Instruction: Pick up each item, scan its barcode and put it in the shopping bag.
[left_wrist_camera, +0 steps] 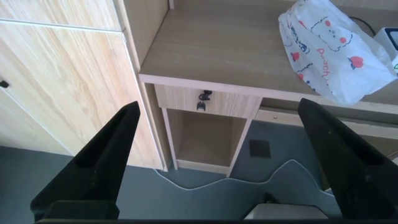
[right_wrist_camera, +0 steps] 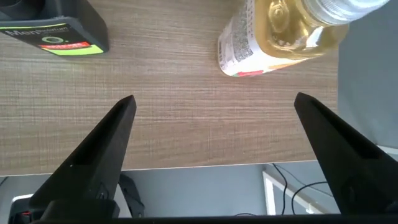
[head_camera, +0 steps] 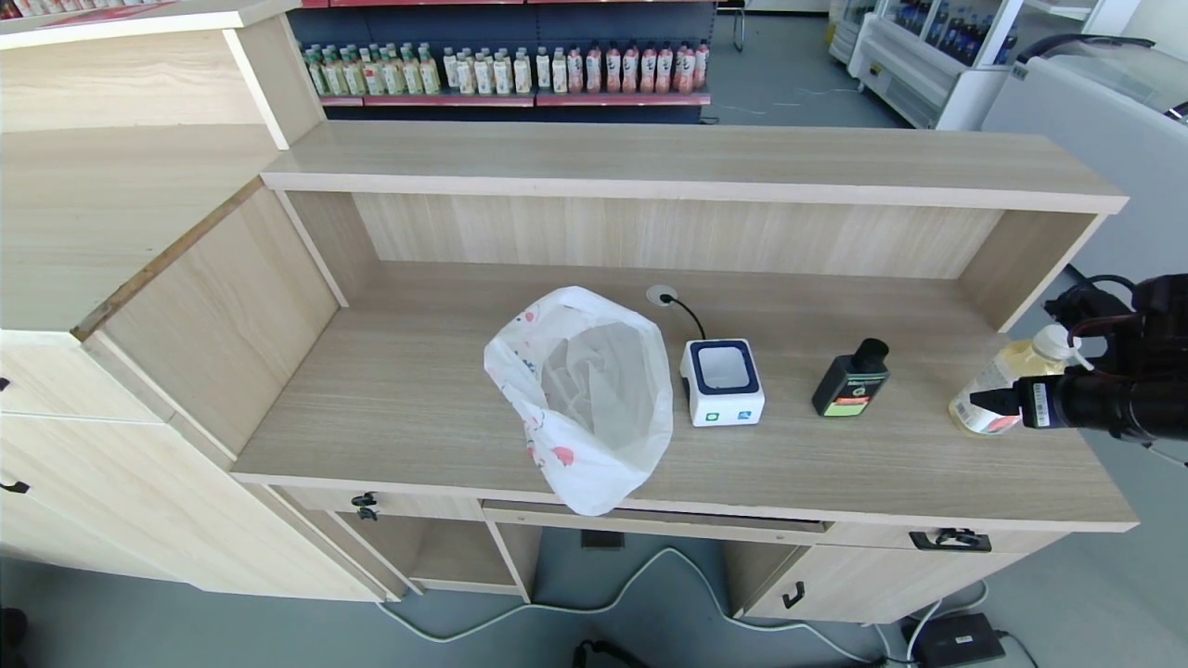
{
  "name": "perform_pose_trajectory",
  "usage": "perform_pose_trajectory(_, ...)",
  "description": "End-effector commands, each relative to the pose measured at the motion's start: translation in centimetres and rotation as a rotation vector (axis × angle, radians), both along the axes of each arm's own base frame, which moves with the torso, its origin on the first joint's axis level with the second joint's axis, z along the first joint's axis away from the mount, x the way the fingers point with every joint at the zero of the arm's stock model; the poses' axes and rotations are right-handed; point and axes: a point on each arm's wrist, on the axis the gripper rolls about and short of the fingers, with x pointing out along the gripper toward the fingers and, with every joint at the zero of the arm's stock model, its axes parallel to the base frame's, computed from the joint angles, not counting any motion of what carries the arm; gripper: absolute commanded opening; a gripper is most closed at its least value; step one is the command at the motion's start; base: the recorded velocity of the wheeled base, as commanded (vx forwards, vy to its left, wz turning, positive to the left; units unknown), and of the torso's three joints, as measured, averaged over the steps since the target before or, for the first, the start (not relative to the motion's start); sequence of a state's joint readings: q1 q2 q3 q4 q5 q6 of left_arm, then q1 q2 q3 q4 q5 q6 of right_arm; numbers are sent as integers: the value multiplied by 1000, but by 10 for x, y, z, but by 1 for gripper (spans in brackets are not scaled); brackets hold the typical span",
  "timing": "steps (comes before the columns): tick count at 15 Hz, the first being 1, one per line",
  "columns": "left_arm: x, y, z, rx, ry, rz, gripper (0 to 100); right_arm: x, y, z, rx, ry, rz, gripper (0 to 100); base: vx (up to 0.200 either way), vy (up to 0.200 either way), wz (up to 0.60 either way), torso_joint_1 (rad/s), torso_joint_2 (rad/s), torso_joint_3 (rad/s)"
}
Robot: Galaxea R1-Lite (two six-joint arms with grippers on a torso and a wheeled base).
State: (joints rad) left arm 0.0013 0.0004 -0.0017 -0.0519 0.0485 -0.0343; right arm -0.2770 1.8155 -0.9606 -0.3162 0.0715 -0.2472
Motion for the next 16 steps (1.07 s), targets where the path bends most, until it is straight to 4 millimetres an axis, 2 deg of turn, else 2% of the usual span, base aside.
perform_pose_trajectory(1,0,0,0,0,0,1,100,15,7,-13,10,32,32,100,0,0,0,0,0,0)
perform_pose_trajectory(5,0,0,0,-1,-1,1,100,36,11,-18,34,16,99,100,0,0,0,0,0,0)
perform_pose_trajectory(8,0,0,0,-1,-1,1,100,53,24,-20,32,5,142,100,0,0,0,0,0,0)
perform_pose_trajectory(12,0,0,0,-1,-1,1,100,63,44,-24,41,-4,217,100,0,0,0,0,0,0)
perform_pose_trajectory(16,0,0,0,-1,-1,1,100,73,52,-30,31,-22,240,100,0,0,0,0,0,0)
